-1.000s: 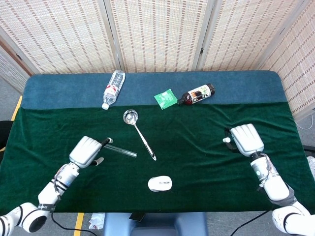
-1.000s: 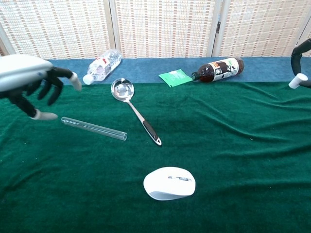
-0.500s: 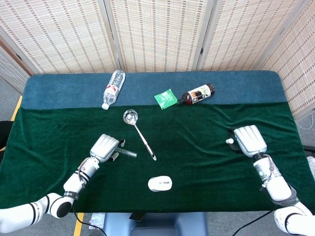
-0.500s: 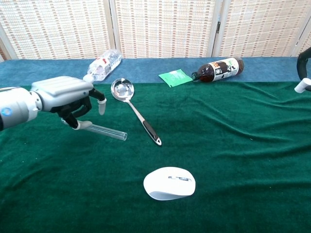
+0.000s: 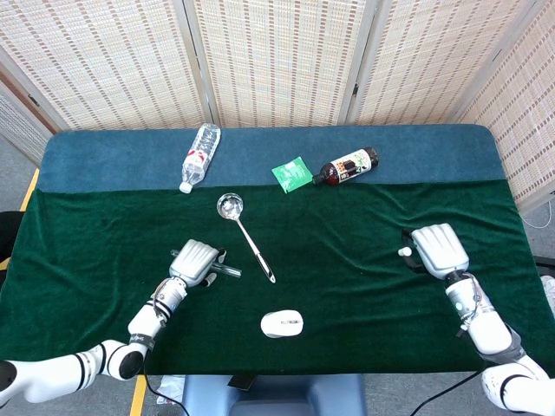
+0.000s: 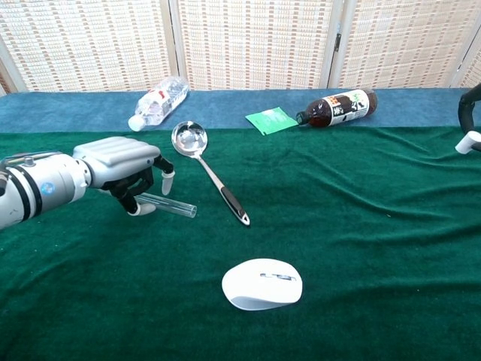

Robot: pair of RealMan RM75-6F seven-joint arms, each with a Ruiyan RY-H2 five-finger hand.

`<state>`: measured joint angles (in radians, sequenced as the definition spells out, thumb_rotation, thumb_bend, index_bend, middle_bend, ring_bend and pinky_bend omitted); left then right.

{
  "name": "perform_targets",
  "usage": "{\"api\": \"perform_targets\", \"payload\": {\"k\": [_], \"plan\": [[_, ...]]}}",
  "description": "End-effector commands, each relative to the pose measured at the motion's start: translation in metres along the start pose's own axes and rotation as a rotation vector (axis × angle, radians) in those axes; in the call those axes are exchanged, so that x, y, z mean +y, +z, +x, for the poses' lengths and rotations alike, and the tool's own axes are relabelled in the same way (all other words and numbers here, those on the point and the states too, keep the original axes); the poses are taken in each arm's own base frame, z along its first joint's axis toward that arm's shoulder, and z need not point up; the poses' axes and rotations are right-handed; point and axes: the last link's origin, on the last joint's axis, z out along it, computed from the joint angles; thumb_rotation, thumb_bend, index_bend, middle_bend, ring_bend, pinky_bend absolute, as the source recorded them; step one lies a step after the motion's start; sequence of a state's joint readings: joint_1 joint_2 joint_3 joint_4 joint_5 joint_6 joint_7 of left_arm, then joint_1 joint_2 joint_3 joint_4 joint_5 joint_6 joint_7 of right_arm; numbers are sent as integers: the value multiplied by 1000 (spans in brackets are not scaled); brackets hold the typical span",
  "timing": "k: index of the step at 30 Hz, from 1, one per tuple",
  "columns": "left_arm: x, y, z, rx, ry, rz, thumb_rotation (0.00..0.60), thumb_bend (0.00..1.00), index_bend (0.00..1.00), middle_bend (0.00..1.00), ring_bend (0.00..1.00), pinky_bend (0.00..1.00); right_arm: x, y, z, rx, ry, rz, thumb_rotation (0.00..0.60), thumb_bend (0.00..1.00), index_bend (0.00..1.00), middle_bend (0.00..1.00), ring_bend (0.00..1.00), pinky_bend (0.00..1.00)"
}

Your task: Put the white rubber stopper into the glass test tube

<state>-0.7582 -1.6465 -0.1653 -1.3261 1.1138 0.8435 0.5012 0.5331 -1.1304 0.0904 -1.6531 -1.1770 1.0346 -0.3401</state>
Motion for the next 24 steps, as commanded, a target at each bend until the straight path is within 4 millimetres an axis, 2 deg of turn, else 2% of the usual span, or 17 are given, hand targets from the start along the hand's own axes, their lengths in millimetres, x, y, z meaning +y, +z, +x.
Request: {"api": "perform_targets", "payload": {"k": [1, 11, 24], "plan": [[0, 1, -2, -5, -1, 11, 600, 354, 445, 874, 827, 835, 0, 0, -1, -2, 1, 1, 556, 501, 641, 998, 1000, 1000], [1, 9, -6, -8, -13, 33, 600, 353, 472, 874, 830, 836, 2, 0, -3, -11, 5, -5, 556, 503, 644, 998, 1000, 1000], [-8, 10, -7, -17, -8, 67, 600, 357, 491, 874, 831, 837, 4, 2, -5, -19, 5, -8, 554, 504, 645, 998, 1000, 1000]]}}
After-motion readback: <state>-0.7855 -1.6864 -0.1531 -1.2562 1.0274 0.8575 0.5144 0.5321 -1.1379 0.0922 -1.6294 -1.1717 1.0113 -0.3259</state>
